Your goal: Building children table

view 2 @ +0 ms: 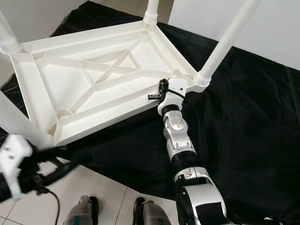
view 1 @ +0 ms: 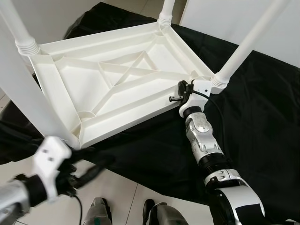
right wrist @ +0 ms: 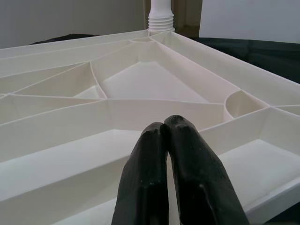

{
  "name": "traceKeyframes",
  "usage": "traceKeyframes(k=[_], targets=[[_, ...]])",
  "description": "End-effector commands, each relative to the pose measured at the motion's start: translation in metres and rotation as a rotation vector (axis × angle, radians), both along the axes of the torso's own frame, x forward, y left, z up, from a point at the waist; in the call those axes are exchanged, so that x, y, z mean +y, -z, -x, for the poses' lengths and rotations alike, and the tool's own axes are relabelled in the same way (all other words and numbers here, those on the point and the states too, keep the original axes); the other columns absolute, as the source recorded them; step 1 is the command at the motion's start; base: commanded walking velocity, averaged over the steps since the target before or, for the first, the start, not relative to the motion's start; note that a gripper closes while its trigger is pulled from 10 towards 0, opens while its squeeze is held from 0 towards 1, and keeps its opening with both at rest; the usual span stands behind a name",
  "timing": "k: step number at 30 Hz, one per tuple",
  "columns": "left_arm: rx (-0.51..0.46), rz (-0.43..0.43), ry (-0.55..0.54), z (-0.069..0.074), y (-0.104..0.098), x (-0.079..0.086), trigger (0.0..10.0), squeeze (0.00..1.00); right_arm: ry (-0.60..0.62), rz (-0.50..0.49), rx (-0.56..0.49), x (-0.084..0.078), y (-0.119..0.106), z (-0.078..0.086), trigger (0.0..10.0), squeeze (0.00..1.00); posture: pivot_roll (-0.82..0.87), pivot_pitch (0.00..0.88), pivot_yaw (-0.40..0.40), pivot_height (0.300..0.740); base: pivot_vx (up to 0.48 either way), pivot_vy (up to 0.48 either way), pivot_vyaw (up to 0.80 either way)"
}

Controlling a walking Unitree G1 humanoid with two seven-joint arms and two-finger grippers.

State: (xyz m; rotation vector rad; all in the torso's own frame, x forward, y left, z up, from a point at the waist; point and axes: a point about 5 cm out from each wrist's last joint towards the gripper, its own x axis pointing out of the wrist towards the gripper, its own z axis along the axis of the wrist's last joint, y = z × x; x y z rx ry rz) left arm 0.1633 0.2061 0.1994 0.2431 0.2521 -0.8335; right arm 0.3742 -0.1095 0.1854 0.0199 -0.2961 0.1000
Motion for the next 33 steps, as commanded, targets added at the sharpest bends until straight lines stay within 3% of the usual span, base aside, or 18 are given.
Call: traceKeyframes(k=[1,5,7,9,22,25,27,29,30,32,33], targets=[[0.026,-0.002,0.017,0.003,0.0,0.006,10.0,0.0,0.009,-0.007,0.015,-0.002,0.006,0.0,10.0,0.0,0.39,0.215,-0.092,0.74,0.0,0.0,0.0],[0.068,-0.098,0.007,0.004,-0.01,0.031,10.0,0.0,0.009,-0.018,0.015,0.001,0.007,0.0,10.0,0.0,0.4,0.213,-0.073,0.74,0.0,0.0,0.0],[0.083,-0.118,0.012,0.005,-0.013,0.036,10.0,0.0,0.01,-0.02,0.014,0.002,0.008,0.0,10.0,0.0,0.4,0.213,-0.073,0.74,0.0,0.0,0.0],[0.1,-0.196,0.017,0.005,-0.019,0.047,10.0,0.0,0.014,-0.028,0.012,0.002,0.008,-0.001,10.0,0.0,0.4,0.209,-0.061,0.74,0.0,0.0,0.0],[0.094,-0.375,-0.068,-0.01,-0.035,0.08,10.0,0.0,0.022,-0.049,0.007,0.005,0.009,-0.001,10.0,0.0,0.41,0.2,-0.042,0.74,0.0,0.0,0.0],[-0.039,-0.497,-0.174,-0.032,-0.054,0.096,10.0,0.0,0.026,-0.055,0.005,0.006,0.009,-0.001,10.0,0.0,0.41,0.198,-0.037,0.74,0.0,0.0,0.0],[-0.039,-0.497,-0.174,-0.032,-0.054,0.096,10.0,0.0,0.026,-0.055,0.005,0.006,0.009,-0.001,10.0,0.0,0.41,0.198,-0.037,0.74,0.0,0.0,0.0],[-0.156,-0.568,-0.265,-0.046,-0.063,0.103,10.0,0.0,0.028,-0.058,0.004,0.006,0.01,-0.001,10.0,0.0,0.4,0.199,-0.035,0.74,0.0,0.0,0.0],[-0.156,-0.568,-0.265,-0.046,-0.063,0.103,10.0,0.0,0.028,-0.058,0.004,0.006,0.01,-0.001,10.0,0.0,0.4,0.199,-0.035,0.74,0.0,0.0,0.0],[-0.32,-0.533,-0.394,-0.064,-0.078,0.104,10.0,0.0,0.033,-0.06,0.002,0.005,0.01,-0.001,10.0,0.0,0.4,0.2,-0.035,0.74,0.0,0.0,0.0],[-0.32,-0.533,-0.394,-0.064,-0.078,0.104,10.0,0.0,0.033,-0.06,0.002,0.005,0.01,-0.001,10.0,0.0,0.4,0.2,-0.035,0.74,0.0,0.0,0.0]])
